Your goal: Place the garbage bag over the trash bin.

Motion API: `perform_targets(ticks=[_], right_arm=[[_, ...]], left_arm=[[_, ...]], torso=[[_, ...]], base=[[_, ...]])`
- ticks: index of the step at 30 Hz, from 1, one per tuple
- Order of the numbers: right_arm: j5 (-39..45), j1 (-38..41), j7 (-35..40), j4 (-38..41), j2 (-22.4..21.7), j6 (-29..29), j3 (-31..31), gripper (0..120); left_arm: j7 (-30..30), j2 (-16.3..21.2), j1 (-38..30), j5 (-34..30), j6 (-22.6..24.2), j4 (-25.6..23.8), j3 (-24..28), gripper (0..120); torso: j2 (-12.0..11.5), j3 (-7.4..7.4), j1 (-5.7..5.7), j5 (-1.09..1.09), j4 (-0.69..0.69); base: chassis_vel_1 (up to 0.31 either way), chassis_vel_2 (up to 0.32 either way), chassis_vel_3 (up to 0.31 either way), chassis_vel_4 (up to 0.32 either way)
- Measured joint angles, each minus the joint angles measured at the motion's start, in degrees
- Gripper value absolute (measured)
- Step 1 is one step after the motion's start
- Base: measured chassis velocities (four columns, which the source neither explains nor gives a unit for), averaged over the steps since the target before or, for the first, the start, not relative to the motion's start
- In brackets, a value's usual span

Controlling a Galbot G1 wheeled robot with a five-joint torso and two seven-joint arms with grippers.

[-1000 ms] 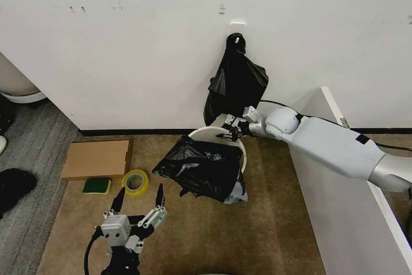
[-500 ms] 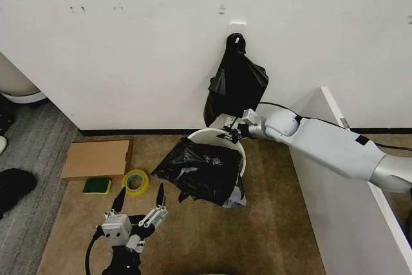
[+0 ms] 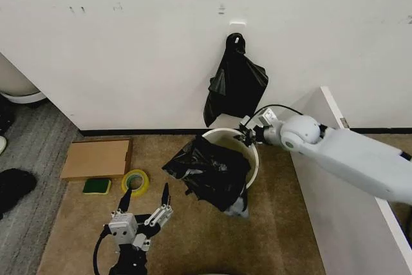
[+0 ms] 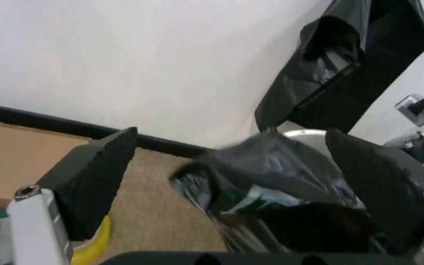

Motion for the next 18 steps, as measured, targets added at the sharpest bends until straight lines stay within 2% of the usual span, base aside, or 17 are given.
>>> perform_targets(ticks=[1, 3, 8, 10, 11, 14, 18], right_arm=[[0.0, 0.0, 0.0, 0.0, 0.0, 0.0, 0.0, 3], [3.4, -2.7, 4.4, 2.1, 0.2, -0.8, 3.8, 3], [14.5, -11.1, 17.1, 5.0, 2.1, -1.0, 15.1, 3], [15.6, -12.1, 18.5, 5.2, 2.4, -0.9, 16.1, 3], [17.6, -17.2, 21.8, 6.8, 2.8, 0.6, 19.2, 3], [18.1, -20.7, 22.9, 8.1, 2.8, 2.1, 20.7, 3], [17.8, -27.9, 23.9, 9.9, 5.5, 4.4, 26.7, 3]], left_arm=[[0.0, 0.0, 0.0, 0.0, 0.0, 0.0, 0.0, 100], [0.0, 0.1, -0.1, 0.0, 0.0, 0.0, 0.2, 100], [0.0, 0.5, 0.2, 0.0, 0.0, -0.1, 0.1, 100], [0.0, 0.5, 0.2, 0.0, 0.0, -0.2, 0.1, 100], [0.0, 0.5, 0.5, 0.1, 0.0, -0.4, 0.0, 100], [0.0, 0.5, 0.7, 0.1, 0.1, -0.5, -0.1, 100], [0.0, 0.2, 0.9, 0.2, 0.2, -0.6, -0.2, 100]], torso=[[0.0, 0.00, 0.00, 0.00, 0.00], [0.0, 0.00, 0.00, 0.00, 0.00], [0.0, 0.00, -0.01, -0.03, 0.01], [0.0, 0.00, 0.00, -0.02, 0.01], [0.0, 0.00, 0.00, -0.03, 0.02], [0.0, 0.00, 0.00, -0.02, 0.00], [0.0, 0.00, 0.00, -0.01, -0.01]], base=[[0.000, 0.000, 0.000, 0.000], [0.000, 0.000, 0.000, 0.000], [0.000, 0.000, 0.000, 0.000], [0.000, 0.000, 0.000, 0.000], [0.000, 0.000, 0.000, 0.000], [0.000, 0.000, 0.000, 0.000], [0.000, 0.000, 0.000, 0.000]])
